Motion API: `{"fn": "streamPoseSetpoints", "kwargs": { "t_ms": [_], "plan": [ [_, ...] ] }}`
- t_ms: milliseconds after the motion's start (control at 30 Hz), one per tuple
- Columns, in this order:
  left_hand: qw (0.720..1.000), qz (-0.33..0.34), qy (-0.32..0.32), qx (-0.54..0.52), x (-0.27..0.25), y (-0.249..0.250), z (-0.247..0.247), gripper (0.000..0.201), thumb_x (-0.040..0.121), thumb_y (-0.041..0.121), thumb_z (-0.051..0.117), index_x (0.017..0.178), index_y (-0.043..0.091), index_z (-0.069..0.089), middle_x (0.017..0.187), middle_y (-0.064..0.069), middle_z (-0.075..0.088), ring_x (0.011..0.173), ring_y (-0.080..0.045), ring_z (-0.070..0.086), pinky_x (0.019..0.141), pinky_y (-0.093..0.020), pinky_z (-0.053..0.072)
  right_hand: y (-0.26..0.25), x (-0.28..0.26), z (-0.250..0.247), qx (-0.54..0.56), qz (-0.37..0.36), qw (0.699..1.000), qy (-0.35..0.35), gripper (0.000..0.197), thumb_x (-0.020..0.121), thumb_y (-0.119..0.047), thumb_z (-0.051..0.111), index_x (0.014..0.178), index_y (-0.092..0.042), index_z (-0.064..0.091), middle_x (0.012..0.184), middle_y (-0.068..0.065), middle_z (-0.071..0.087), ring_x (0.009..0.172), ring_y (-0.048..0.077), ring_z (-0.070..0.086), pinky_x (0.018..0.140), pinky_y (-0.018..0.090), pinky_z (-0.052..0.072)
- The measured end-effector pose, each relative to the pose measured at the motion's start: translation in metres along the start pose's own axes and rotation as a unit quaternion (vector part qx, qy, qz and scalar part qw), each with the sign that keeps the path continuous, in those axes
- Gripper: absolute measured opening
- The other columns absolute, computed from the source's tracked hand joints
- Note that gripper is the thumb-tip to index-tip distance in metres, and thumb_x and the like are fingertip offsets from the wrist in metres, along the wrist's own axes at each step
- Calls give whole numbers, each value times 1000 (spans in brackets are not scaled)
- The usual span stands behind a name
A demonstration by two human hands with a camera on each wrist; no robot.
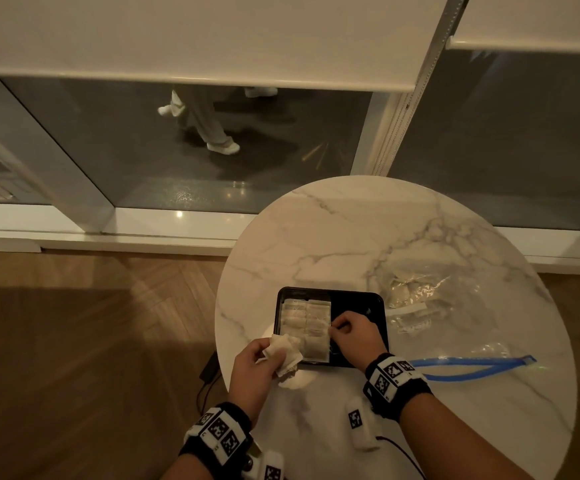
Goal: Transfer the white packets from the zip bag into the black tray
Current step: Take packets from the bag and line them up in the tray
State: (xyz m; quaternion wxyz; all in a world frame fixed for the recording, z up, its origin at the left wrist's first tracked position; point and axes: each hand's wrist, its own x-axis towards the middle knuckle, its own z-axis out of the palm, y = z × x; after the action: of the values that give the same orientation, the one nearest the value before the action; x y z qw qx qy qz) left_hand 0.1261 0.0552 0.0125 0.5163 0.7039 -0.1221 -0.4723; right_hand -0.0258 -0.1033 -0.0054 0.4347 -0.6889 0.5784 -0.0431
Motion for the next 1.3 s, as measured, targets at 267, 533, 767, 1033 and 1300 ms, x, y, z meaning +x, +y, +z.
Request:
{"fn": "streamPoseSetpoints", "kwargs": {
  "t_ms": [267, 533, 767, 1033, 1300],
  "plan": [
    [996, -15, -73, -49, 2, 19, 18, 15, 98, 5, 58, 109, 9, 68, 104, -21, 73, 89, -30, 71, 83, -54, 58, -20, -46, -8, 250, -30, 961, -119, 11, 92, -24, 68, 99, -16, 72, 83, 2, 73, 71, 10, 67, 57, 17, 49],
    [992, 7, -101, -74, 6, 28, 33, 22, 98, 2, 57, 119, 5, 63, 105, -18, 75, 93, -28, 73, 74, -30, 59, -18, -47, -14, 302, -46, 946, -105, 8, 88, -1, 70, 90, -8, 72, 76, 12, 73, 67, 22, 68, 62, 28, 57],
    [993, -7, -105, -53, 9, 24, 34, 25, 94, 0, 63, 117, 7, 64, 105, -17, 75, 92, -27, 73, 79, -37, 61, -17, -44, -17, 268, -62, 958, -73, 3, 89, -11, 70, 90, -14, 71, 77, 4, 70, 69, 11, 67, 65, 27, 58],
    [993, -5, -113, -25, 12, 17, 38, 16, 94, 11, 68, 109, 10, 72, 100, -20, 74, 101, -48, 67, 88, -66, 53, -19, -41, -16, 256, -64, 961, -81, 11, 95, -8, 62, 91, -14, 71, 76, -3, 70, 69, 7, 67, 63, 22, 55],
    [996, 3, -85, 4, 18, 17, 46, 12, 94, 11, 68, 102, 3, 68, 93, -25, 72, 81, -37, 68, 79, -69, 53, -21, -39, -18, 282, -37, 954, -97, 12, 95, -11, 62, 106, -13, 67, 72, -3, 65, 59, 4, 60, 51, 18, 47]
  ]
}}
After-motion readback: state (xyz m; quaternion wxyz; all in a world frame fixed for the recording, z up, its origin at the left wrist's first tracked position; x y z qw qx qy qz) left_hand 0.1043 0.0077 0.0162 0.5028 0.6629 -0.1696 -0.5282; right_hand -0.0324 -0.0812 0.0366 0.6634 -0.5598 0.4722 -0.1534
